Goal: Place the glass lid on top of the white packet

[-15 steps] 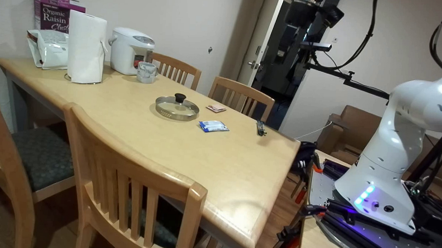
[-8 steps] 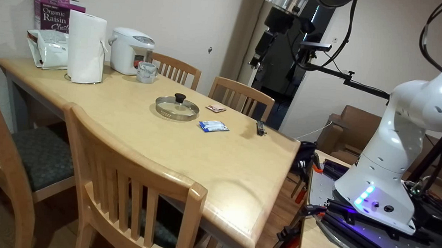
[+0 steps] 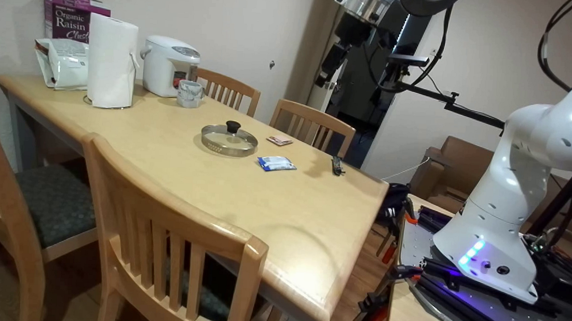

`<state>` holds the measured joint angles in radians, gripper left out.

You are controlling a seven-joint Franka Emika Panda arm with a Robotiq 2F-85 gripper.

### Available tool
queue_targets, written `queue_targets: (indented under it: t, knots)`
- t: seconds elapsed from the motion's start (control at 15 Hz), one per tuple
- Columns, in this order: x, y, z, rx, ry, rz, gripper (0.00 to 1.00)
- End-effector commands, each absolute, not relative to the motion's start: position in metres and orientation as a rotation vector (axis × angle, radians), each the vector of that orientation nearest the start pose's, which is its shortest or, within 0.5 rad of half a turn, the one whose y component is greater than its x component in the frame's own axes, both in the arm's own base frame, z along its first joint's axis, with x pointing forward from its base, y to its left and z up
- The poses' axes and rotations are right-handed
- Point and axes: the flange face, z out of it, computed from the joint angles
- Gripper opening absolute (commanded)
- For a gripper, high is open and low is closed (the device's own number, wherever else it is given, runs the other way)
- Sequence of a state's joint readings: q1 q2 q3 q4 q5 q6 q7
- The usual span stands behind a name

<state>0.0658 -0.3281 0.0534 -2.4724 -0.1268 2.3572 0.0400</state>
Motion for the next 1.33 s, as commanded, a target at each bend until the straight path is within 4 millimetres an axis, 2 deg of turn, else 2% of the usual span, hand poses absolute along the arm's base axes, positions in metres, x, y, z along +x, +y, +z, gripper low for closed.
queue_targets:
  t: [0.0,0.2,0.4,0.47,0.8,1.13,1.2,1.27]
  knots:
    - [0.451,0.051,0.434,-3.218,-0.249,-0.217,1.0]
    - [0.446,0.047,0.436,-3.264,-0.226,-0.048,1.0]
    - [0.445,0.047,0.439,-3.266,-0.211,0.025,1.0]
    - [0.44,0.047,0.436,-3.257,-0.222,-0.029,1.0]
    - [0.439,0.047,0.438,-3.254,-0.215,0.003,1.0]
    - [0.458,0.049,0.441,-3.24,-0.233,-0.014,1.0]
    - [0.464,0.048,0.432,-3.245,-0.221,-0.006,1.0]
    - [0.47,0.05,0.435,-3.243,-0.221,0.006,1.0]
